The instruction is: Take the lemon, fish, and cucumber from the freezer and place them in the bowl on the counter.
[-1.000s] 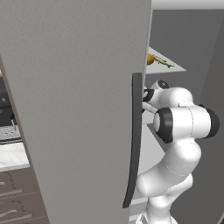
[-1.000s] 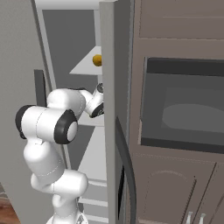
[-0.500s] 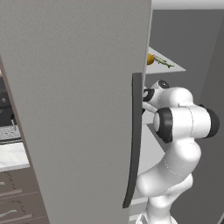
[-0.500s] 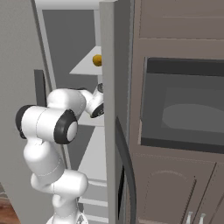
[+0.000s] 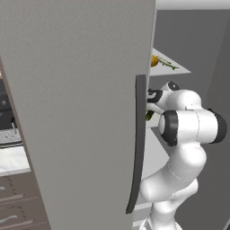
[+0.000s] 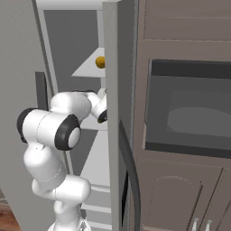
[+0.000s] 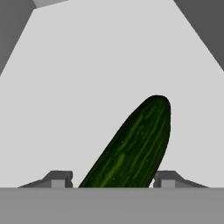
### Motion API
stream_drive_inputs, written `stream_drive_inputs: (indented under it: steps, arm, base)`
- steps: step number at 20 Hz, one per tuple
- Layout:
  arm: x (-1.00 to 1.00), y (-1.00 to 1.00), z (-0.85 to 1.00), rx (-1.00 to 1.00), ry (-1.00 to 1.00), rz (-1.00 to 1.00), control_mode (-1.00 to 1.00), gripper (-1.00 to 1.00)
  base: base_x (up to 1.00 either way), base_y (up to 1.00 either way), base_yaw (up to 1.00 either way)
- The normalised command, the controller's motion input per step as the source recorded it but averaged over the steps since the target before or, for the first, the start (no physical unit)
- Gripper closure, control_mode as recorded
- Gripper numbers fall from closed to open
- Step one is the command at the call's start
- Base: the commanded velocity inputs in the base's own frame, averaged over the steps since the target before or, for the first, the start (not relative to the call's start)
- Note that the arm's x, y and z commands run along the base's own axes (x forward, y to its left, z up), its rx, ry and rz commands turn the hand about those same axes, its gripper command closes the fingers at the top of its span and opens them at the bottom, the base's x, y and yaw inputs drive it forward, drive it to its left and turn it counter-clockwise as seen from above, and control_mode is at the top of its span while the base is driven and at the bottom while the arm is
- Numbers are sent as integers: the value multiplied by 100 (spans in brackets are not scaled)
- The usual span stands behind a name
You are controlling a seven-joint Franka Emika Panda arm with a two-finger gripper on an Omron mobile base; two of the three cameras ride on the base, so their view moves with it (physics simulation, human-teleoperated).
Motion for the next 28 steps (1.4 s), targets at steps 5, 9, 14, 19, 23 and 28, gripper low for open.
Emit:
stream_drive_inputs:
  steps: [5,9,14,19,23,28]
  arm:
    - [-46,-3,8,-1,0,0,-100,100]
    - [-42,0,32,-2,0,0,-100,100]
    - [-42,0,38,-3,0,0,-100,100]
    - [-39,0,41,-3,0,0,-100,100]
    - [-38,0,45,-3,2,0,-100,100]
    - [-45,1,36,-5,2,0,-100,100]
  base:
    - [0,0,0]
    - [0,0,0]
    - [0,0,0]
    - [0,0,0]
    - [0,0,0]
    - [0,0,0]
